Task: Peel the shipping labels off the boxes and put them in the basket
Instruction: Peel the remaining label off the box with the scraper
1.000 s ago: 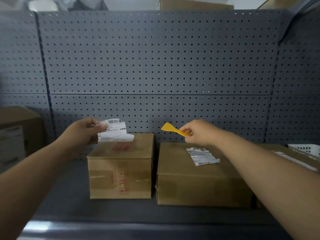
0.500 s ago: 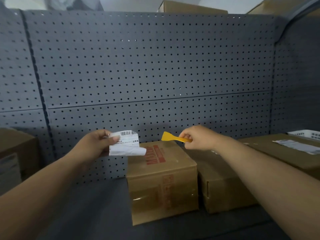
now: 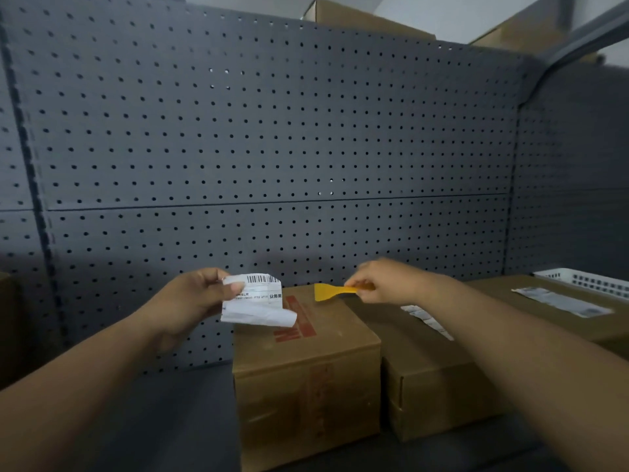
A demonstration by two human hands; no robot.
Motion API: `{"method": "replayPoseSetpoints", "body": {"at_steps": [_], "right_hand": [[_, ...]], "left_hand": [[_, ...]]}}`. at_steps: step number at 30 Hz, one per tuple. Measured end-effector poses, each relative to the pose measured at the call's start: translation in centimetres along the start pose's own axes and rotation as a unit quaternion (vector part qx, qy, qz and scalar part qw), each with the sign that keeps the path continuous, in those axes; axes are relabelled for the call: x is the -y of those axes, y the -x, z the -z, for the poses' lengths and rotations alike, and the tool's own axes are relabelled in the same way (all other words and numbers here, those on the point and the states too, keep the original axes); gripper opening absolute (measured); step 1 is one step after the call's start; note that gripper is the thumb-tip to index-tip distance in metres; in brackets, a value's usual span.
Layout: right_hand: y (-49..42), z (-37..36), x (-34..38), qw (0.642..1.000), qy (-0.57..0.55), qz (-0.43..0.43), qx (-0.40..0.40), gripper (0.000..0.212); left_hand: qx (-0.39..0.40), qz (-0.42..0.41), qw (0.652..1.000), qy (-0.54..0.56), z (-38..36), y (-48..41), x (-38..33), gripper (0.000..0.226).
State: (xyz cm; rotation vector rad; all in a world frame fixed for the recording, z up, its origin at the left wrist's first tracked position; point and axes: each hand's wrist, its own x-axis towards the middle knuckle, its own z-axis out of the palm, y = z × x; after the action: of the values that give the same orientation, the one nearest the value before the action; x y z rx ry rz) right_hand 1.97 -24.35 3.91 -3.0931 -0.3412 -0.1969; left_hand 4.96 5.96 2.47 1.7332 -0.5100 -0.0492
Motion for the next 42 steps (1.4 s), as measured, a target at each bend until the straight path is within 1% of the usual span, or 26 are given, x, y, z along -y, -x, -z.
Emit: {"method": "replayPoseSetpoints", "body": {"at_steps": [3, 7, 11, 15, 19, 24, 28, 35, 38, 42], "right_hand": [[-0.3, 0.0, -1.0, 1.000, 0.018, 0.011, 0.017, 0.032], [-1.2, -0.3, -1.8, 0.999, 0.016, 0.026, 0.044, 0.030], [-2.6, -0.7, -1.6, 0.997, -0.004, 0.053, 0.048, 0.032], [-3.8, -1.1, -1.2, 0.996, -0.015, 0.078, 0.045, 0.032], [-3.8, -0.9, -2.6, 0.996, -0.020, 0.071, 0.043, 0.032], [-4.1, -1.1, -2.6, 0.996, -0.023, 0.072, 0.041, 0.033], [-4.8, -1.5, -1.6, 0.995, -0.029, 0.084, 0.035, 0.032], [-4.4, -1.0, -3.3, 0.997, -0.036, 0.057, 0.037, 0.034], [-5.0, -1.2, -2.5, 0.997, -0.030, 0.068, 0.037, 0.034], [-5.6, -1.5, -1.6, 0.995, -0.038, 0.085, 0.037, 0.035]], "left_hand": [[0.005, 0.011, 1.000, -0.004, -0.8, -0.6, 0.2, 0.013], [-0.002, 0.035, 0.999, -0.014, -1.3, -1.1, 1.1, 0.011], [0.006, 0.044, 0.998, -0.033, -1.1, -1.4, 1.4, 0.014], [-0.011, 0.049, 0.996, -0.068, -0.9, -1.8, 1.9, 0.019], [-0.025, 0.053, 0.996, -0.070, -0.6, -2.0, 2.3, 0.012], [-0.030, 0.060, 0.995, -0.072, -0.5, -2.2, 2.7, 0.019], [-0.027, 0.061, 0.996, -0.065, -0.4, -2.5, 2.6, 0.018], [-0.038, 0.049, 0.994, -0.084, -0.8, -2.8, 2.2, 0.008], [-0.052, 0.040, 0.994, -0.087, -0.7, -2.9, 2.3, 0.015], [-0.062, 0.033, 0.993, -0.092, -0.7, -2.9, 2.5, 0.019]]}}
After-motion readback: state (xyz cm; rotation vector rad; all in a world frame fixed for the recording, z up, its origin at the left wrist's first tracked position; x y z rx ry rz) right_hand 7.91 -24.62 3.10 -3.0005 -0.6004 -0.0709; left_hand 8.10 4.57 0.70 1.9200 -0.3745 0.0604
